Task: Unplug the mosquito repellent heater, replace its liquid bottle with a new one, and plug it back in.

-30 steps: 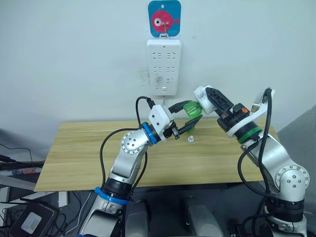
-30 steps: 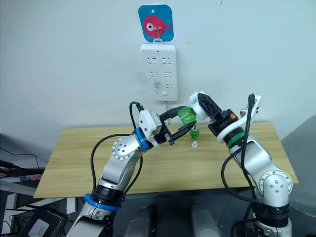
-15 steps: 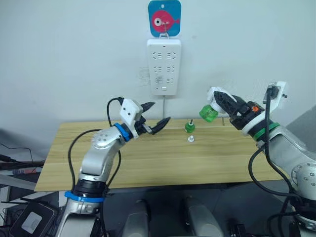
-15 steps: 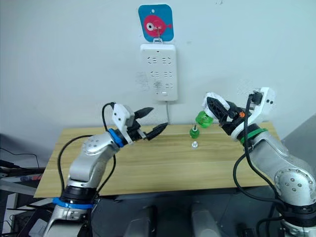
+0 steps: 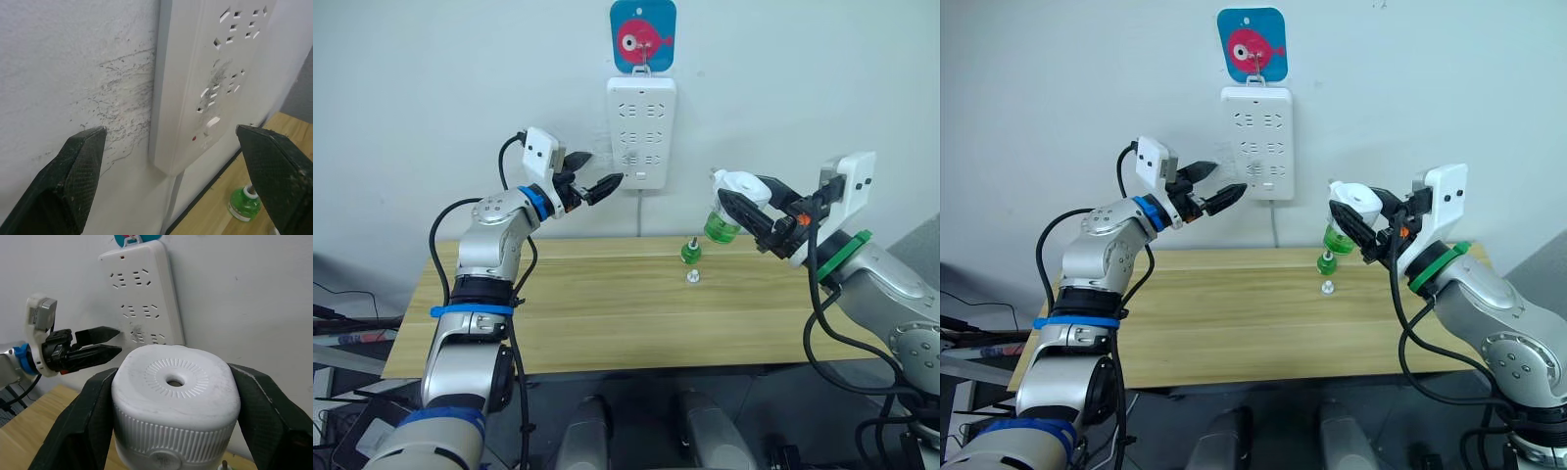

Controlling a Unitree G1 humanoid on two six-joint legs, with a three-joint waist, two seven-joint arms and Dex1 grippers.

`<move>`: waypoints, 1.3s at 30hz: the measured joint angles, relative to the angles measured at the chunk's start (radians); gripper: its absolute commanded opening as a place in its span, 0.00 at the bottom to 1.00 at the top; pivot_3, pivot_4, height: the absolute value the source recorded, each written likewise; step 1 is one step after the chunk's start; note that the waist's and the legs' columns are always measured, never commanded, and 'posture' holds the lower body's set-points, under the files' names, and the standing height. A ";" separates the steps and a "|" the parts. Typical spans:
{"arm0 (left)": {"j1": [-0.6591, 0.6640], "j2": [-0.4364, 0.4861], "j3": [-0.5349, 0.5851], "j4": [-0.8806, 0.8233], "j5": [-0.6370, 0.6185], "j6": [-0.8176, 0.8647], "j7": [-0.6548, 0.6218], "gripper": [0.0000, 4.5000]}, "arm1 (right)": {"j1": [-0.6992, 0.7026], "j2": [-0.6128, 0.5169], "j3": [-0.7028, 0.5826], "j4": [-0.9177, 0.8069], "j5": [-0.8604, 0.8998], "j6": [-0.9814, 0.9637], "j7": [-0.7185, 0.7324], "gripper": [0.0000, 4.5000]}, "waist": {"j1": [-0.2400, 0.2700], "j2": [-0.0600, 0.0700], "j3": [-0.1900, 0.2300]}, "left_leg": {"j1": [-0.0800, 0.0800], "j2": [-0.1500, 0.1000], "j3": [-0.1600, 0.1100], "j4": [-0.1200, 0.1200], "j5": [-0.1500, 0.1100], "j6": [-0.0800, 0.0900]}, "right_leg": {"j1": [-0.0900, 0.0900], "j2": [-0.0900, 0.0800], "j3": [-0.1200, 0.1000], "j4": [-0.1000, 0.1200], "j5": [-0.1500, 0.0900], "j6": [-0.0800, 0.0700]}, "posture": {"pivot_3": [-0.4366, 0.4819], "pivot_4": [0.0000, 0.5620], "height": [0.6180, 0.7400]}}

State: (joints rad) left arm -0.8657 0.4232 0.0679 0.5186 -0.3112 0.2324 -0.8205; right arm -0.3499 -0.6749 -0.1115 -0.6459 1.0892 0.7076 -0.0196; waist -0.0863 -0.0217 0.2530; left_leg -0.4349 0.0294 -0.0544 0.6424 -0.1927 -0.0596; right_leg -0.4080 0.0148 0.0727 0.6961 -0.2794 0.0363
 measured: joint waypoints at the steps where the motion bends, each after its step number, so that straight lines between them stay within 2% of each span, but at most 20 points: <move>1: -0.012 -0.008 -0.002 0.014 0.003 -0.006 -0.004 1.00 | -0.001 0.004 0.001 -0.004 -0.007 0.004 0.002 0.69 | 0.000 0.000 0.000 | 0.000 0.000 0.000 0.000 0.000 0.000 | 0.000 0.000 0.000 0.000 0.000 0.000 | 0.32 0.32 1.00; 16: -0.129 -0.069 -0.012 0.193 0.035 -0.092 -0.094 1.00 | -0.030 0.033 0.029 -0.029 -0.055 0.051 0.038 0.69 | 0.014 0.000 0.000 | -0.001 -0.001 -0.001 0.002 0.000 0.000 | 0.001 -0.001 -0.001 0.000 0.000 0.001 | 0.31 0.33 1.00; 26: -0.154 -0.077 -0.012 0.188 0.015 -0.087 -0.173 0.31 | -0.015 0.050 0.036 -0.030 -0.104 0.063 0.083 0.69 | -0.003 0.000 0.000 | -0.001 0.000 -0.001 0.000 0.000 0.000 | 0.000 0.000 -0.001 0.000 0.000 0.001 | 0.32 0.33 1.00; 31: -0.154 -0.074 -0.013 0.186 0.019 -0.089 -0.173 0.29 | -0.059 0.074 0.086 0.016 -0.189 0.063 0.112 0.69 | -0.004 0.000 0.000 | 0.000 0.000 -0.001 0.001 0.000 0.000 | 0.000 0.000 -0.001 0.000 0.000 0.001 | 0.32 0.32 1.00; 39: -0.155 -0.073 -0.014 0.186 0.021 -0.090 -0.174 0.29 | -0.244 0.162 0.213 0.220 -0.423 0.031 0.172 0.69 | -0.005 0.000 0.000 | 0.000 0.000 -0.001 0.001 0.000 0.000 | 0.000 0.000 -0.001 0.001 0.001 0.001 | 0.33 0.31 1.00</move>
State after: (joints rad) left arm -1.0207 0.3507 0.0537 0.7047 -0.2906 0.1428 -0.9944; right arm -0.5944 -0.5127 0.1017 -0.4263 0.6664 0.7385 0.1528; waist -0.0910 -0.0219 0.2530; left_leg -0.4351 0.0290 -0.0553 0.6437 -0.1925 -0.0595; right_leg -0.4078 0.0147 0.0720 0.6967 -0.2789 0.0371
